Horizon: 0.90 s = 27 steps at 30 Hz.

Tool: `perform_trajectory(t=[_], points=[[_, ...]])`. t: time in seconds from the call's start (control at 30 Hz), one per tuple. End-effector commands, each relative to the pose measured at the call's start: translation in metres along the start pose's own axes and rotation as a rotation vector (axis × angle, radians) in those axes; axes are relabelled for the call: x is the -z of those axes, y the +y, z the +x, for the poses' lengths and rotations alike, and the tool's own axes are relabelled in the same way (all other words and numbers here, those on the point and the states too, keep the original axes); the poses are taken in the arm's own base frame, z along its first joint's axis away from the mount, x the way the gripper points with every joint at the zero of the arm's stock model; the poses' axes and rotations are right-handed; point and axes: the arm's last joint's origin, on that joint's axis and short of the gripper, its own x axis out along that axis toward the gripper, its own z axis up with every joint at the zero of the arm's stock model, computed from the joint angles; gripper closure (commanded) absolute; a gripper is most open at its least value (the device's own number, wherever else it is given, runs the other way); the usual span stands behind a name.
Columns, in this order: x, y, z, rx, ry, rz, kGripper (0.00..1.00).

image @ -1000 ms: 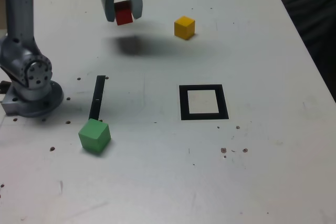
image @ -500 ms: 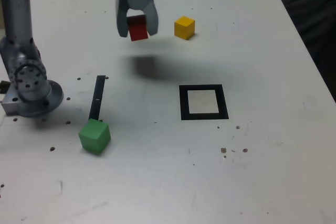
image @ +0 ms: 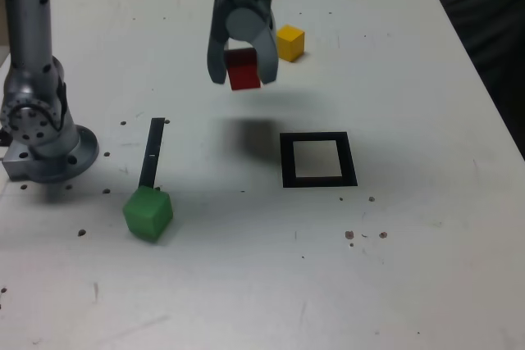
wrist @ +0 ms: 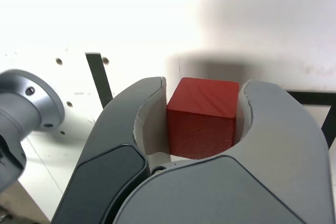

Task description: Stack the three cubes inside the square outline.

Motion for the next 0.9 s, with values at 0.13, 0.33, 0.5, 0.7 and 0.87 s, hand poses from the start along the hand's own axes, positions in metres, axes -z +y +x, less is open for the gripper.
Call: perform_trajectory(t=[0.13,0.33,0.5,0.7,0.87], points=[[-0.022,-0.024,0.003,0.008,0.007,0.042,0.65],[-0.041,-0.040,0.009,0.005,0.015,0.068,0.65],[-0.054,-0.049,0.014,0.012,0.022,0.081,0.65],[-0.066,-0.056,0.020,0.019,0.025,0.094,0.65],[-0.076,-0.061,0.026,0.025,0.028,0.103,0.65]])
